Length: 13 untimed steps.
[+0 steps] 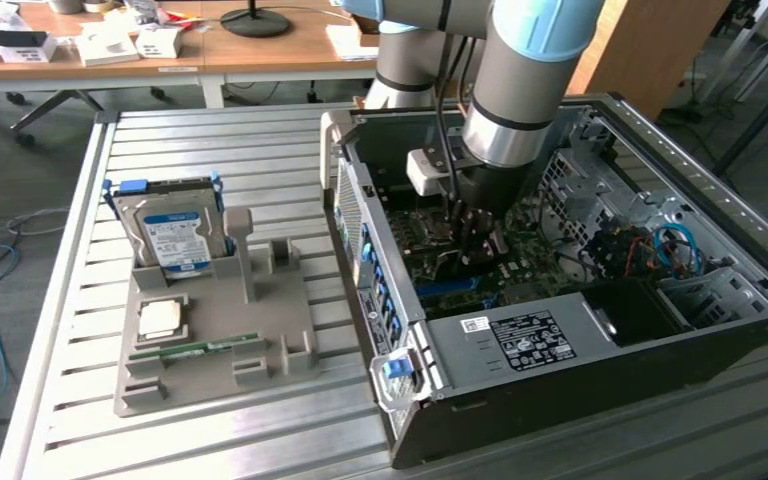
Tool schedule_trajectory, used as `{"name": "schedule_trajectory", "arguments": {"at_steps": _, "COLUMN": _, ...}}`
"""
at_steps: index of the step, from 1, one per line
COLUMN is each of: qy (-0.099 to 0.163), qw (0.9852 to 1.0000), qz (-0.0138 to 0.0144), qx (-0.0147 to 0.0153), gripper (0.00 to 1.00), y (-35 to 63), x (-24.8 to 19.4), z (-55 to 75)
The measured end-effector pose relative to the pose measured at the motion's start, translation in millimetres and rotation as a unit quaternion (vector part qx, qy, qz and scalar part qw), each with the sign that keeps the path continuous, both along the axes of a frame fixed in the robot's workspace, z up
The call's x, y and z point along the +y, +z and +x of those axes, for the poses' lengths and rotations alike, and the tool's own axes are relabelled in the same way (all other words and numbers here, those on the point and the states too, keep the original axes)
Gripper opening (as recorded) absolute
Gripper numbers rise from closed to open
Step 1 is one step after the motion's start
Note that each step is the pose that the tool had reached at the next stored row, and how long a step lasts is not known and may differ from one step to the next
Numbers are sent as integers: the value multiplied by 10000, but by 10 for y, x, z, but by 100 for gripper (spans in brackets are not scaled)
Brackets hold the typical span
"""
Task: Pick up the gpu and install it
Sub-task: 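Insert the gpu into the slot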
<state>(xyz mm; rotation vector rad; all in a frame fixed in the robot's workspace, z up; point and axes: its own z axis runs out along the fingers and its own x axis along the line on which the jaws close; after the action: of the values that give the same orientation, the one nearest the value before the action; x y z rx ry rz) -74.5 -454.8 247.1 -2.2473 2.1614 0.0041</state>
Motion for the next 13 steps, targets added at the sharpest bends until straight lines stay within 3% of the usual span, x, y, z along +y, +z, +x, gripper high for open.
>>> {"name": "schedule_trajectory", "arguments": {"at_steps": 13, "qy": -31, "qw": 10000, "qz": 1, "qx": -1, "gripper": 26, "y": 0, "x": -17, "z": 0}}
